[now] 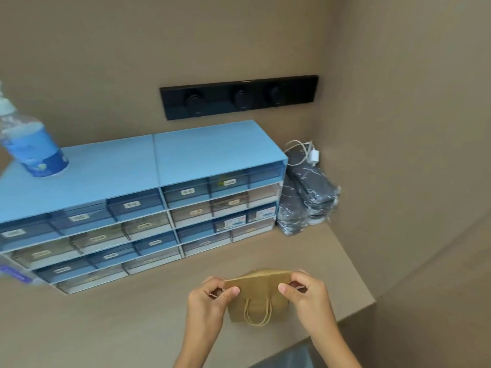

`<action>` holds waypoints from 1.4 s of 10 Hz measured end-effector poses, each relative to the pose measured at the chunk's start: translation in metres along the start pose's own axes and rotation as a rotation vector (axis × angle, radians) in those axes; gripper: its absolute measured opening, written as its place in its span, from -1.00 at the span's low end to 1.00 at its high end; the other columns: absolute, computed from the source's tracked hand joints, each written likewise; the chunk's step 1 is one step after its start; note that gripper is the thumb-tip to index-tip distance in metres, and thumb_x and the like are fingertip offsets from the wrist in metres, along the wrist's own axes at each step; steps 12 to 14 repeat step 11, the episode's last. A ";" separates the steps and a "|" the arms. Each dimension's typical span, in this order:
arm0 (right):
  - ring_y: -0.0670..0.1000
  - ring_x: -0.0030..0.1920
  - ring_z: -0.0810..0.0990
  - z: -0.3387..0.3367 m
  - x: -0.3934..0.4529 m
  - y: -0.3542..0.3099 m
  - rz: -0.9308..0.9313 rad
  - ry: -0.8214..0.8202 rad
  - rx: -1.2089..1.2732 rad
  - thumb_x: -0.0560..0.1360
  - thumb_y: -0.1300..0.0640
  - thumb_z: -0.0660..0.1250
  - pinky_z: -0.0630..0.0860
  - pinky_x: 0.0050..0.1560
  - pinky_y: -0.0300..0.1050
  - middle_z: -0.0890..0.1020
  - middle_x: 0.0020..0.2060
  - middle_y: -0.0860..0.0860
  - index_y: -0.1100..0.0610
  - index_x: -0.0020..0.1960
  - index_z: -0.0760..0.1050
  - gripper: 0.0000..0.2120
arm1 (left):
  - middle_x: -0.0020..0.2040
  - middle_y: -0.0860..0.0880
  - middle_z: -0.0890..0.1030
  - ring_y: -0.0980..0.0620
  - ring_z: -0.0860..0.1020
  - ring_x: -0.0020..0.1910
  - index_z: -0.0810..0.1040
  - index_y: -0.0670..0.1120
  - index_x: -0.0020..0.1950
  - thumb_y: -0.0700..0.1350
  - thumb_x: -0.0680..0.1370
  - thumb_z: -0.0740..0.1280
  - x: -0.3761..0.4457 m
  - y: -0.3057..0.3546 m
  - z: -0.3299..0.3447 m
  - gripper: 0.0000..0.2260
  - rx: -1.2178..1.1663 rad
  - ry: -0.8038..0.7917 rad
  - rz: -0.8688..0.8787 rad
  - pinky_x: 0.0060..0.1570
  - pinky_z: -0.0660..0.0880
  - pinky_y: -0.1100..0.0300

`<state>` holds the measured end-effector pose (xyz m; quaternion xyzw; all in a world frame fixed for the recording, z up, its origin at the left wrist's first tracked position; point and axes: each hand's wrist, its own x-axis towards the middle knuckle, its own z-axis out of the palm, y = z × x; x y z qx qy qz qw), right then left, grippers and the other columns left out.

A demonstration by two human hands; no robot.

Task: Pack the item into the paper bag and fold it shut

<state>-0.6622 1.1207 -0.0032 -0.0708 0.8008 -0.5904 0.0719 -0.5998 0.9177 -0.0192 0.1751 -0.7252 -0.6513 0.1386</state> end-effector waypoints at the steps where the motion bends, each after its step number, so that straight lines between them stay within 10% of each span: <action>1: -0.06 -0.33 0.51 0.018 0.030 0.008 0.015 -0.069 -0.018 0.38 0.33 0.43 0.41 -0.26 -0.27 0.59 -0.35 -0.04 0.07 -0.28 0.63 -0.83 | -0.38 -0.07 0.54 0.18 0.39 -0.44 0.65 -0.10 -0.34 -0.28 0.36 0.53 0.021 -0.015 -0.007 -0.86 0.001 0.053 -0.046 -0.39 0.32 0.32; 7: -0.17 -0.36 0.52 0.043 0.104 0.040 0.065 -0.283 -0.005 0.39 0.35 0.42 0.42 -0.30 -0.38 0.63 -0.40 -0.15 0.07 -0.27 0.64 -0.80 | -0.30 0.07 0.61 0.16 0.44 -0.40 0.64 -0.01 -0.30 -0.25 0.42 0.49 0.045 -0.047 0.003 -0.83 0.135 0.250 -0.175 -0.34 0.38 0.29; 10: -0.09 0.13 0.55 0.038 0.108 0.041 0.061 -0.347 -0.035 0.38 0.21 0.44 0.47 0.12 -0.15 0.66 0.03 -0.09 -0.14 0.08 0.58 -0.65 | 0.10 0.21 0.57 0.29 0.35 0.15 0.62 0.02 0.11 -0.09 0.42 0.51 0.043 -0.036 0.000 -0.72 0.378 0.213 -0.126 0.12 0.33 0.24; 14: -0.13 0.30 0.41 0.032 0.106 0.035 0.056 -0.391 -0.047 0.38 0.05 0.45 0.37 0.33 -0.01 0.52 0.26 -0.13 -0.20 0.30 0.41 -0.48 | 0.18 0.24 0.50 0.38 0.26 0.23 0.53 0.09 0.23 -0.01 0.42 0.50 0.042 -0.026 -0.002 -0.60 0.360 0.207 -0.123 0.22 0.29 0.20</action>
